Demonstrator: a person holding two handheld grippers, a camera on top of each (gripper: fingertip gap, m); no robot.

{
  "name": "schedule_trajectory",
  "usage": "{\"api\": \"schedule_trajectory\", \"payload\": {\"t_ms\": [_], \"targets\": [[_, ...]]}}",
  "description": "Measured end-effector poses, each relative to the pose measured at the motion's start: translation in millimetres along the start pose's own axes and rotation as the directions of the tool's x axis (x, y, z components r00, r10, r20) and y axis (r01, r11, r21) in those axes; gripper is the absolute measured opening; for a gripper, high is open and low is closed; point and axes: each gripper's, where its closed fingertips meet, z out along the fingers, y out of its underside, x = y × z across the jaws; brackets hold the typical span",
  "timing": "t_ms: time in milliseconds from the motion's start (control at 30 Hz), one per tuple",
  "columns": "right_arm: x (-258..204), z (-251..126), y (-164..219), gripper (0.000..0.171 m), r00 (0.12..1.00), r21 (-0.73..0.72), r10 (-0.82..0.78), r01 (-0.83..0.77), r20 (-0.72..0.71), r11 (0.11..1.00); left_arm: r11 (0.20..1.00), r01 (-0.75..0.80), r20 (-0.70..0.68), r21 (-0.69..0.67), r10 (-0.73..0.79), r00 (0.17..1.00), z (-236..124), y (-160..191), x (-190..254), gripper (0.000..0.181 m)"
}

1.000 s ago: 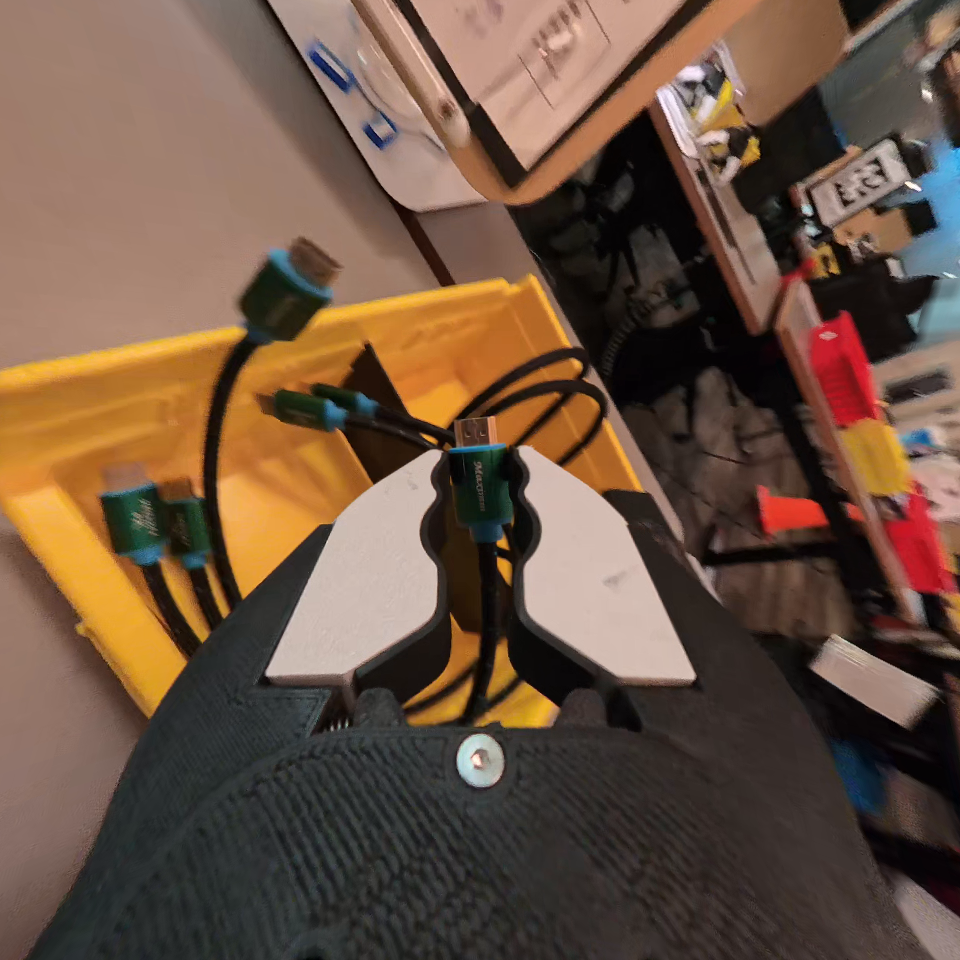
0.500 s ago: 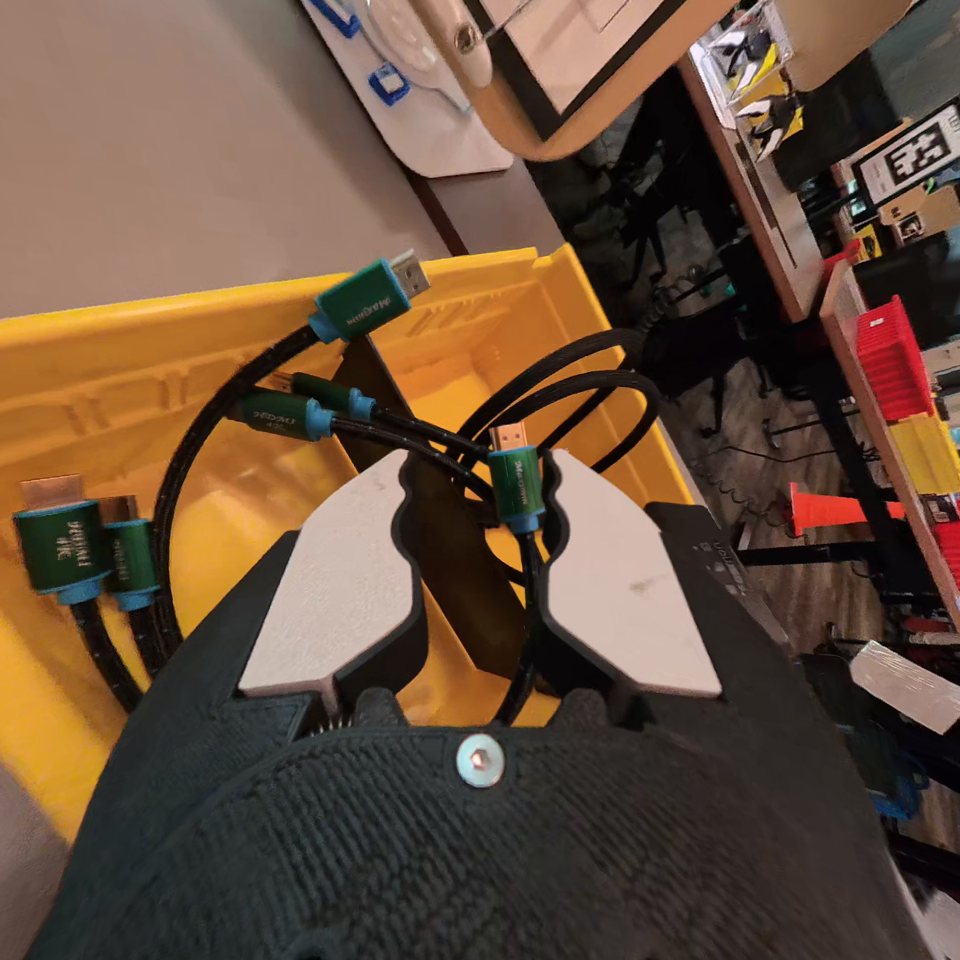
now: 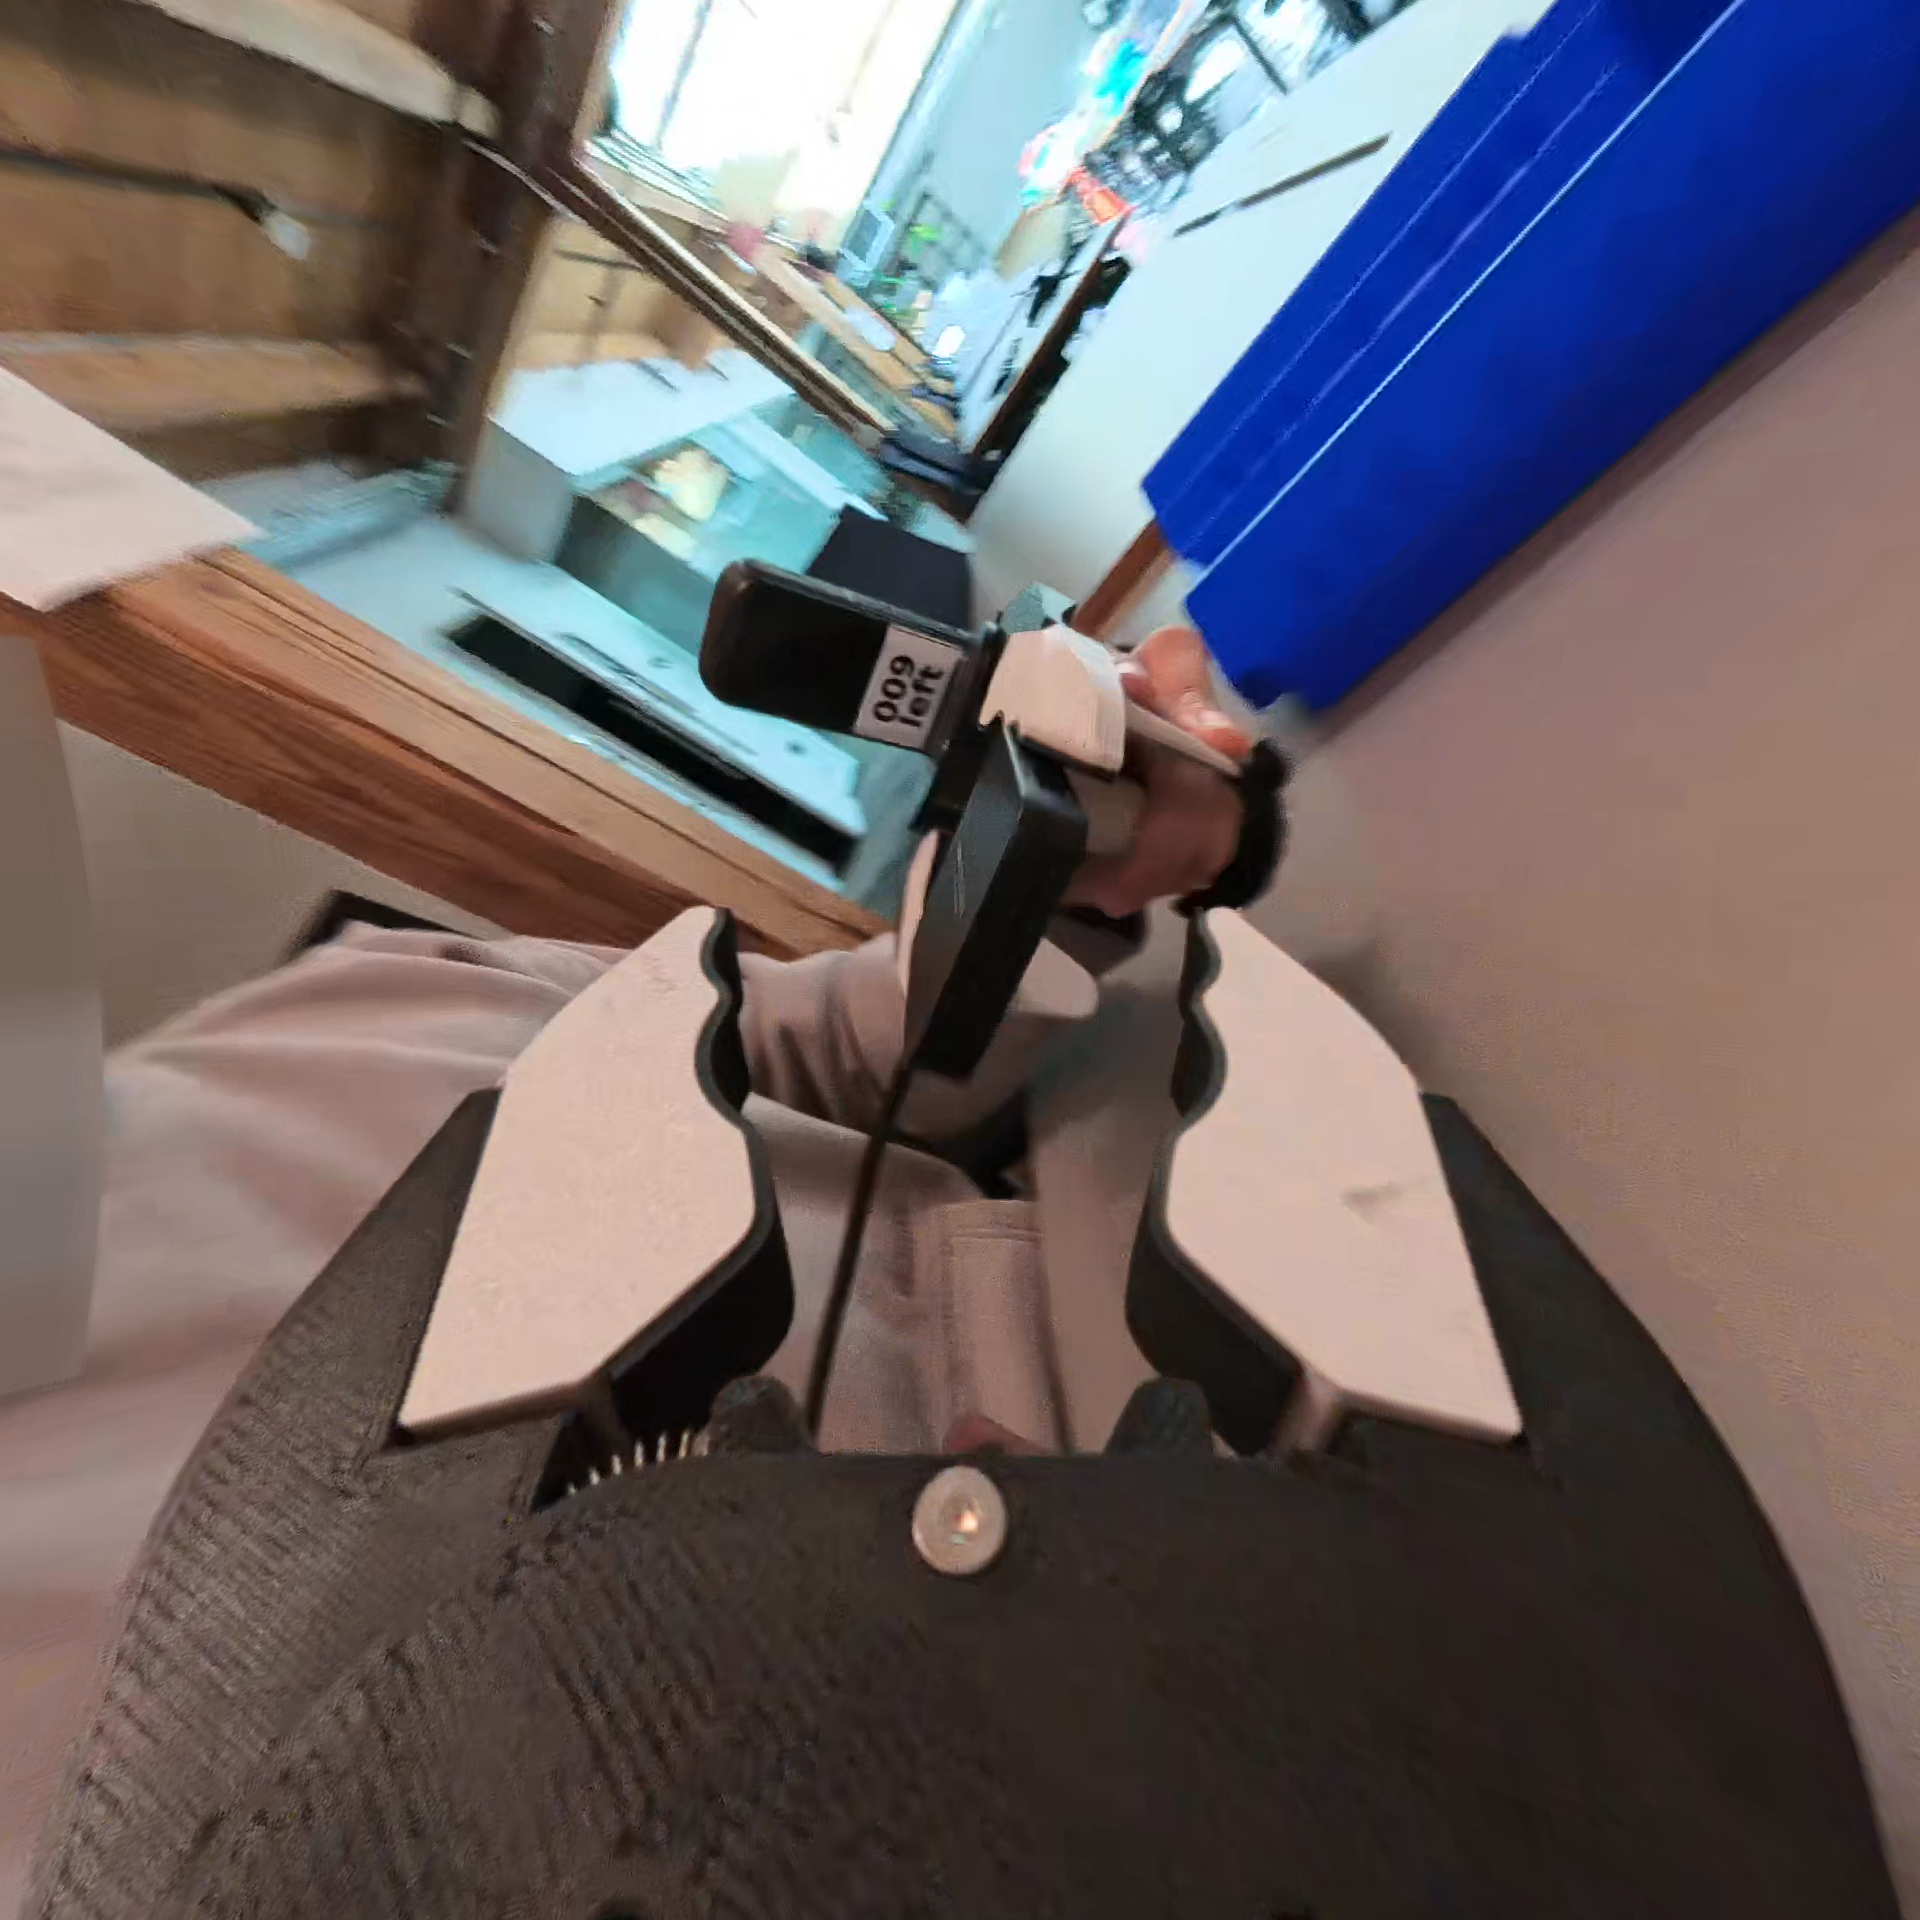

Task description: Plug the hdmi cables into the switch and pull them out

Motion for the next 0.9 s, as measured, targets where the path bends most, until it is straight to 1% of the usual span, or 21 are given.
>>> {"api": "schedule_trajectory", "payload": {"t_ms": [100,133,167,233,267,333,400,433,467,500,533,567,600,633,667,700,733,767,800,867,900], "targets": [[3,19,12,0.064,0.991,-0.055,0.103,-0.098,0.086,0.994,0.995,-0.091,0.022,-0.034,0.092,0.996,10,2,1,0.072],[3,22,17,0.049,0.988,-0.085,0.113,-0.104,0.108,0.991,0.992,-0.115,0.036,-0.056,0.117,0.992,11,5,0,0.072],[3,23,21,0.018,0.987,-0.105,0.097,-0.084,0.127,0.991,0.989,-0.130,0.042,-0.074,0.133,0.990,10,7,-1,0.072],[13,24,24,0.015,0.995,-0.130,0.044,-0.032,0.091,0.991,0.977,-0.163,0.057,-0.138,0.172,0.983,9,18,-2,0.072],[17,24,26,0.015,0.996,-0.154,0.046,-0.034,0.072,0.987,0.968,-0.178,0.078,-0.178,0.194,0.978,9,24,-4,0.072],[24,19,28,0.013,0.999,-0.193,0.015,-0.008,0.034,0.981,0.965,-0.140,0.128,-0.221,0.171,0.977,8,32,-7,0.072],[30,7,26,0.013,0.996,-0.250,-0.080,0.067,-0.041,0.966,0.979,-0.064,0.193,-0.191,0.101,0.976,1,34,-11,0.079],[34,-4,21,0.013,0.980,-0.292,-0.168,0.132,-0.104,0.947,0.987,-0.024,0.211,-0.157,0.058,0.976,-4,33,-12,0.080],[38,-19,13,0.013,0.943,-0.343,-0.284,0.212,-0.173,0.915,0.993,0.017,0.222,-0.117,0.009,0.975,-11,31,-13,0.077],[41,-38,0,0.013,0.877,-0.403,-0.410,0.291,-0.250,0.868,0.995,0.058,0.241,-0.083,-0.036,0.970,-18,31,-15,0.075],[45,-60,-16,0.013,0.771,-0.482,-0.545,0.359,-0.331,0.800,0.994,0.090,0.262,-0.059,-0.072,0.962,-25,32,-18,0.072],[51,-88,-35,0.013,0.619,-0.588,-0.678,0.396,-0.396,0.706,0.993,0.113,0.278,-0.044,-0.096,0.956,-31,34,-21,0.069],[55,-119,-56,0.014,0.434,-0.707,-0.793,0.386,-0.427,0.592,0.991,0.129,0.289,-0.035,-0.114,0.950,-36,37,-22,0.065],[57,-151,-80,0.014,0.251,-0.805,-0.872,0.339,-0.421,0.487,0.989,0.144,0.296,-0.026,-0.130,0.946,-40,39,-23,0.063],[56,-178,-102,0.014,0.100,-0.876,-0.917,0.272,-0.387,0.399,0.987,0.158,0.301,-0.017,-0.146,0.942,-42,41,-23,0.062],[56,-202,-123,0.014,-0.018,-0.921,-0.938,0.199,-0.346,0.335,0.985,0.172,0.301,-0.010,-0.161,0.940,-43,43,-22,0.060],[58,-222,-141,0.014,-0.091,-0.949,-0.949,0.119,-0.302,0.291,0.983,0.185,0.297,-0.009,-0.174,0.939,-42,46,-20,0.059],[66,-241,-151,0.014,-0.103,-0.968,-0.963,0.030,-0.249,0.247,0.980,0.197,0.290,-0.014,-0.185,0.939,-40,49,-18,0.059],[77,-258,-157,0.014,-0.085,-0.980,-0.978,-0.043,-0.191,0.195,0.978,0.206,0.282,-0.020,-0.192,0.940,-38,52,-15,0.059],[110,-283,-162,0.013,-0.030,-0.986,-0.994,-0.132,-0.102,0.105,0.976,0.216,0.266,-0.035,-0.199,0.943,-35,57,-10,0.059],[128,-295,-161,0.014,0.002,-0.981,-0.995,-0.168,-0.096,0.094,0.975,0.219,0.260,-0.045,-0.200,0.945,-34,59,-7,0.059]]}}
